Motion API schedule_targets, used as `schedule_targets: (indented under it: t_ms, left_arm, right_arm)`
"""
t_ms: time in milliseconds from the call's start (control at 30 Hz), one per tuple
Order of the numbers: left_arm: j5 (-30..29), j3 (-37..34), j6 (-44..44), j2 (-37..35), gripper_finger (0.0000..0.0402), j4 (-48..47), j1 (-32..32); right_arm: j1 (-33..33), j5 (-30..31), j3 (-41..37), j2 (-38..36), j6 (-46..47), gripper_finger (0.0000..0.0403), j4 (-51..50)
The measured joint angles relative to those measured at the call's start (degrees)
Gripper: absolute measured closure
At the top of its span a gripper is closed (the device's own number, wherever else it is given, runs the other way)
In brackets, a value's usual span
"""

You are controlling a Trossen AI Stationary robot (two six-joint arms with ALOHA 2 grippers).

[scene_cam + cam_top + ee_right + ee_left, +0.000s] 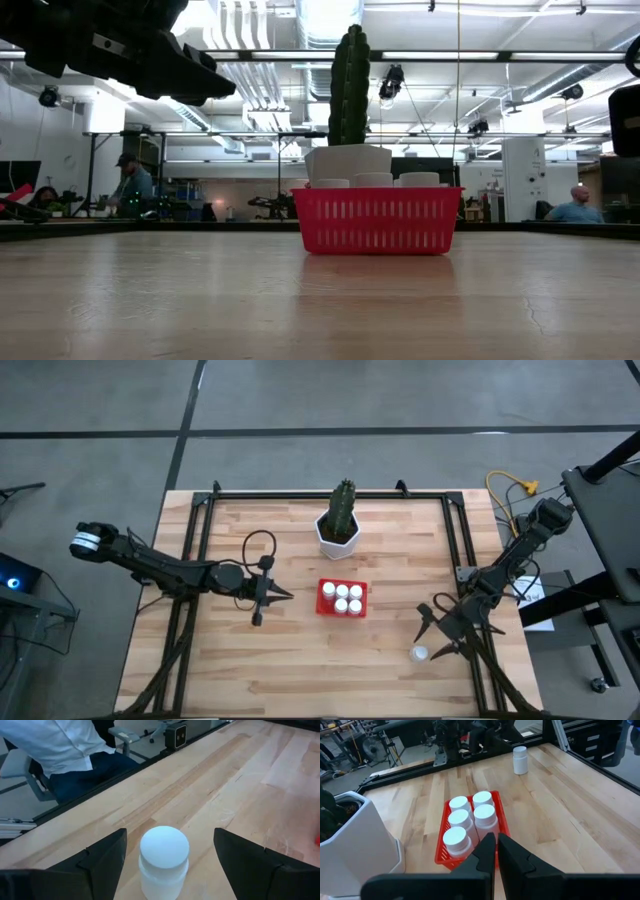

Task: Pick and place pill bottles into a basket
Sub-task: Put the white pill bottle into the red bin

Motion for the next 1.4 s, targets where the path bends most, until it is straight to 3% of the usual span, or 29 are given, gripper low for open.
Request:
schedule_targets:
  t_ms: [667, 1033, 1400]
  left_arm:
    - [0.00, -0.04, 0.00, 0.00, 0.0400, -0.44, 0.00]
    - [0.00, -0.04, -0.48, 0.00, 0.0400, -0.44, 0.22]
    - [-0.02, -0.04, -1.44, 0.00, 0.0400, -2.45, 0.66]
  right_arm:
    - [0.00, 2.85, 0.02, 2.86, 9.21, 0.0122, -1.89]
    - [0.00, 2.65, 0.04, 4.11, 9.62, 0.0120, -0.23]
    - [0.00, 2.14, 0.04, 4.43, 11.86, 0.0144, -0.02]
